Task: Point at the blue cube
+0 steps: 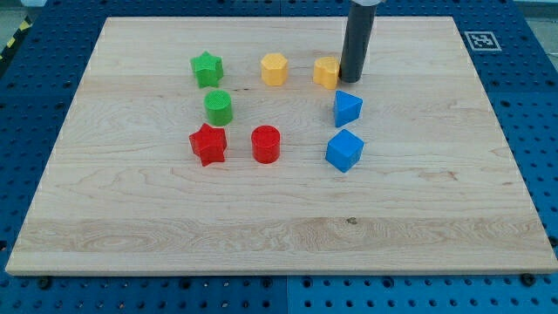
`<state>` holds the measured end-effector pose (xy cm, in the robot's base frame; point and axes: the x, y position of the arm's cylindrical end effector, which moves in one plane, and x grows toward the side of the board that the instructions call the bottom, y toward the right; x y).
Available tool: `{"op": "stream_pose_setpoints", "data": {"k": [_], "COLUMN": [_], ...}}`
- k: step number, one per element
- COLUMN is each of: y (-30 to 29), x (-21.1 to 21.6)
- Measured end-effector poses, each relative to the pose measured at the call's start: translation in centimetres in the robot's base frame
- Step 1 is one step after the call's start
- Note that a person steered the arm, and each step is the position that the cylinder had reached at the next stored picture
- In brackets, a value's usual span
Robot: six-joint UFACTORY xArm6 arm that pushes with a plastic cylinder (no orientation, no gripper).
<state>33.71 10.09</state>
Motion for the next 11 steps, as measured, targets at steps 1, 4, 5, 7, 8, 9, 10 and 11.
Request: {"op": "stream_pose_setpoints", "data": {"k": [1,4,5,7,8,9,10,11], "y": [1.7,3.0,6.2,7.0,9.1,12.1,11.7,9.2], "x": [-0.5,-2.4,-2.0,-1.6,0.3,4.4,12.0,18.7]}}
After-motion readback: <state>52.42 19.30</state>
